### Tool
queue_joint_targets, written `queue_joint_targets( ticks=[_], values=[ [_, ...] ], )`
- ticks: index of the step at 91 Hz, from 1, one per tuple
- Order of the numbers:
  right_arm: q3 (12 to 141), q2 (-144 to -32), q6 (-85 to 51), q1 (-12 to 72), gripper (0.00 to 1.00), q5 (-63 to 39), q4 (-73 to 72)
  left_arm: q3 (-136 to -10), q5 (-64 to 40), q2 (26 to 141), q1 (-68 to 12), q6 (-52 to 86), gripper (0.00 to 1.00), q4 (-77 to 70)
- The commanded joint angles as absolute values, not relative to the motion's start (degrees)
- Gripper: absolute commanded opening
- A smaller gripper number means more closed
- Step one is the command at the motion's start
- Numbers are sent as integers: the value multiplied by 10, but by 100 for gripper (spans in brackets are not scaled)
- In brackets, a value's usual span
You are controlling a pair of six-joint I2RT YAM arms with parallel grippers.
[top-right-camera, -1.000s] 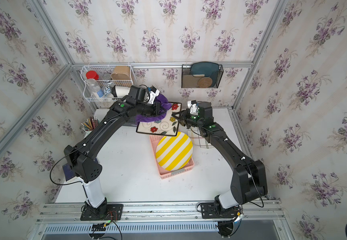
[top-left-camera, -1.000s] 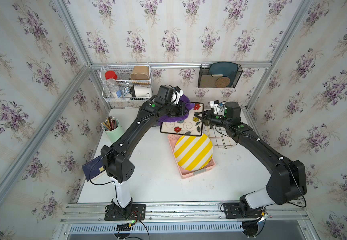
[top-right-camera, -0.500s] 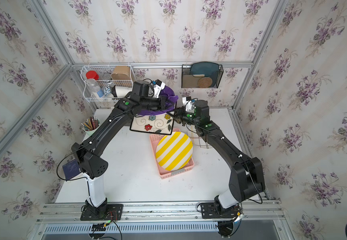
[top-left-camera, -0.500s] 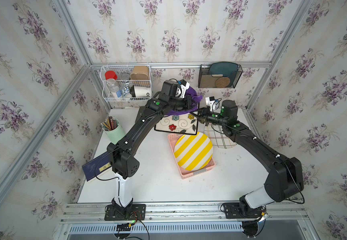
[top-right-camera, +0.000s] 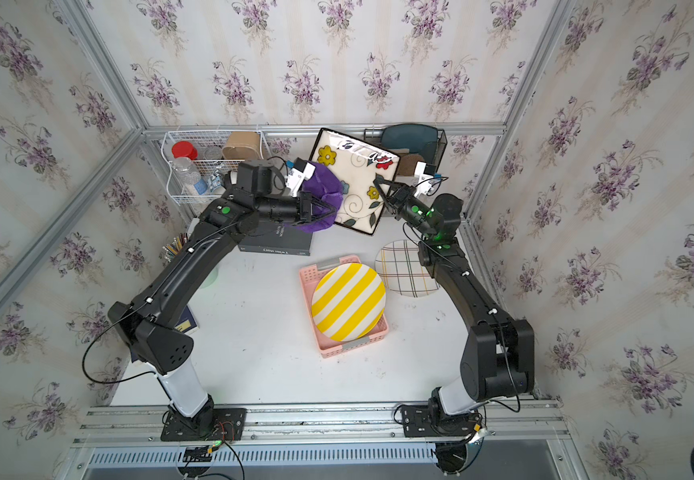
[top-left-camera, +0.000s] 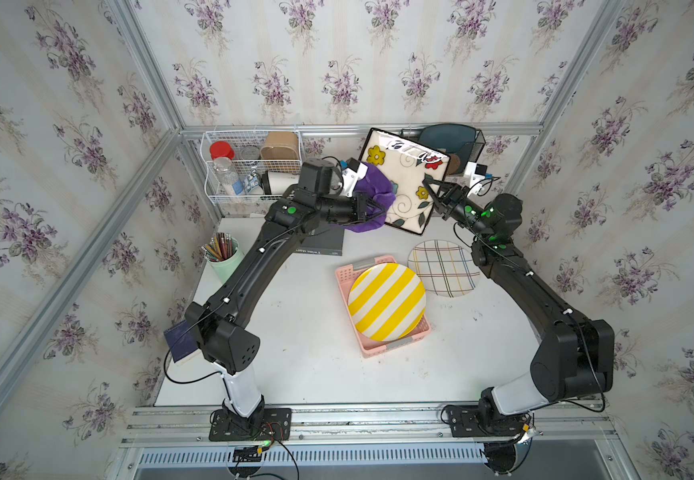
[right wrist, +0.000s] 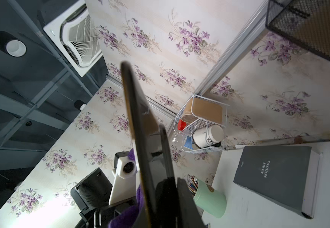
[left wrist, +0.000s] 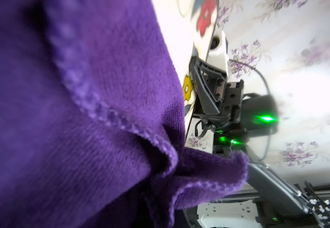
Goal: Wipe the wet plate dry
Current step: Wipe the plate with towel.
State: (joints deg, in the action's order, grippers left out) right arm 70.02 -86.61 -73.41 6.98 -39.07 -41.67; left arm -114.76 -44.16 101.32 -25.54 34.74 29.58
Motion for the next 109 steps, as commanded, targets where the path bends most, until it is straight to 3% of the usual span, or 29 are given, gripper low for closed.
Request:
queue_joint_targets(
  ticks=[1,13,38,54,76,96,109],
  values=[
    [689,-840,-860,43,0,-376,-637,-1114,-455,984,-204,515,0,143],
    [683,-827,-874,32,0,-391,-671,-1077,-475,970,-161,697,0,-64],
    [681,-849,-909,63,0,-424,-730,-1136,-471,1035,-180,941,0,-337],
    [692,-878,-917,104,0,-427,-749,-1209,-457,1069,-216,978,0,-355],
    [757,-937,-906,146,0,-381,-772,-1207,-447,1088,-274,1002,0,-394],
    [889,-1009,-876,123,0,-291,-707,-1190,-447,1087,-301,1019,0,-424],
    [883,-997,-882,89,0,-267,-699,-1190,-432,1073,-283,1031,0,-440]
  ],
)
